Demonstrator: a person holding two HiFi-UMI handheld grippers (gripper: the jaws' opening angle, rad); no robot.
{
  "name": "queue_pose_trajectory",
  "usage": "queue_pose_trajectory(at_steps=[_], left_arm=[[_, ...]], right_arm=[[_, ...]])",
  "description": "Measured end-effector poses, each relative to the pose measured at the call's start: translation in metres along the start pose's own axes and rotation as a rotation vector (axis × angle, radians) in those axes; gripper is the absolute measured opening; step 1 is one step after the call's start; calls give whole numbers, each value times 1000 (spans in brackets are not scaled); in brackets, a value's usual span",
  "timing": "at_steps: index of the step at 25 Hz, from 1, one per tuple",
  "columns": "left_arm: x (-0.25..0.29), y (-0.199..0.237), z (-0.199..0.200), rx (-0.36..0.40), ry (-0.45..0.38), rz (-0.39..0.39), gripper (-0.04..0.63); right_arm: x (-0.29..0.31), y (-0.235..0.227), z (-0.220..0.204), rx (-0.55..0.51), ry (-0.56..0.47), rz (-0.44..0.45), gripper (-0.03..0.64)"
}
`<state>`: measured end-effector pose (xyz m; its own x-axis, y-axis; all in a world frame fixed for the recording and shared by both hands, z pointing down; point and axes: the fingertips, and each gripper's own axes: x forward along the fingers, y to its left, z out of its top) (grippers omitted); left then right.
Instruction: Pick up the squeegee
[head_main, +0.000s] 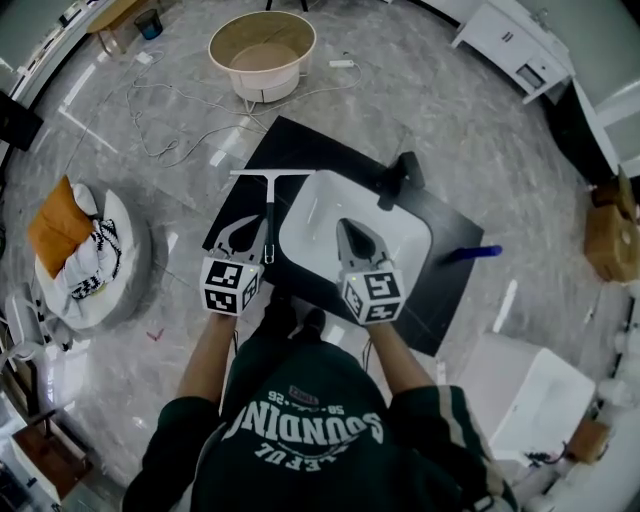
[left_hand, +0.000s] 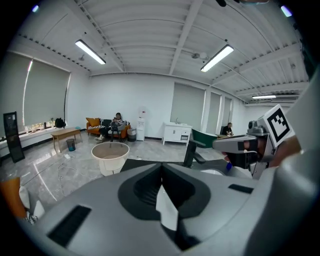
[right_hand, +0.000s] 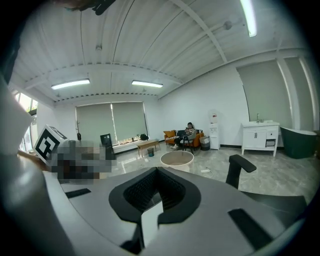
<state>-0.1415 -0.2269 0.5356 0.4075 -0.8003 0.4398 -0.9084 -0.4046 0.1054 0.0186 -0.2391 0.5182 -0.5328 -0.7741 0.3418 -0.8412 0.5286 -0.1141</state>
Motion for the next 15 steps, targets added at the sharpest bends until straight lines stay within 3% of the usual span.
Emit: queue_pose_trajectory(at_steps=[8,15], left_arm=[[0,9,-20,-58,31,21,6],[6,8,-41,-119,86,36,173]], right_arm=[[13,13,-10,-7,34,42,2],[16,14,-21,7,64,48,2]])
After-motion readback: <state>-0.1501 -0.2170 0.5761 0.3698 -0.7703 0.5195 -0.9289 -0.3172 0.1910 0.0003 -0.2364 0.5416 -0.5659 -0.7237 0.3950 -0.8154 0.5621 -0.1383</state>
